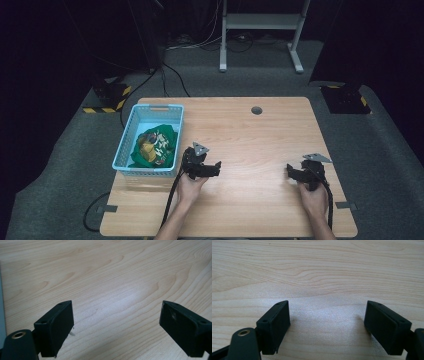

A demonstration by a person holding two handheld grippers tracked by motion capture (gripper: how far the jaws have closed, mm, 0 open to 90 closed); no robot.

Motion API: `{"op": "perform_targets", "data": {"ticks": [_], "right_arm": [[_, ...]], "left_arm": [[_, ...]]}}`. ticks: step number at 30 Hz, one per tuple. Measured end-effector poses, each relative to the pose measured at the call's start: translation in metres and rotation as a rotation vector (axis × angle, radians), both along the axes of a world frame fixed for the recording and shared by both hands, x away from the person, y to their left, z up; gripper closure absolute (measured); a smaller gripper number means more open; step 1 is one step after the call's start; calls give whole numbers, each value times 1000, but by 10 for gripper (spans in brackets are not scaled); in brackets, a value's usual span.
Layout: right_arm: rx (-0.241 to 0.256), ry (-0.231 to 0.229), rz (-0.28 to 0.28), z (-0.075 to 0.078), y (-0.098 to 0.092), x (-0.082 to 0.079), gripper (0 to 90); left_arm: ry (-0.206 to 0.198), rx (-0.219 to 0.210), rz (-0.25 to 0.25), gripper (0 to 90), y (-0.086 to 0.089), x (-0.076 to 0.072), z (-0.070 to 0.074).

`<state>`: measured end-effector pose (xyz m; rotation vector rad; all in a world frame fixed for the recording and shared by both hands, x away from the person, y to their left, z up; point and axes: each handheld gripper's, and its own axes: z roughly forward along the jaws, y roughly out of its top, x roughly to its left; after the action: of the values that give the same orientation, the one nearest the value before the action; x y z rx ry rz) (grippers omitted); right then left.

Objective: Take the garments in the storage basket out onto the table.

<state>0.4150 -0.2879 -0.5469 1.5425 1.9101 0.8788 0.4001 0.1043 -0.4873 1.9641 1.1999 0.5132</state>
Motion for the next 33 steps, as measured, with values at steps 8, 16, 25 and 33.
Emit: {"op": "perform_targets", "data": {"ticks": [8, 16, 25, 33], "right_arm": [[0, 0, 0, 0, 0, 0, 206], [0, 0, -1, 0, 0, 0, 205], [0, 0, -1, 0, 0, 0, 205], [0, 0, -1, 0, 0, 0, 205]], "left_arm": [[-9, 1, 6, 126, 7, -1, 9], [-25, 14, 12, 126, 12, 0, 19], [-44, 33, 12, 112, 21, 4, 34], [-49, 46, 27, 105, 28, 5, 42]]}}
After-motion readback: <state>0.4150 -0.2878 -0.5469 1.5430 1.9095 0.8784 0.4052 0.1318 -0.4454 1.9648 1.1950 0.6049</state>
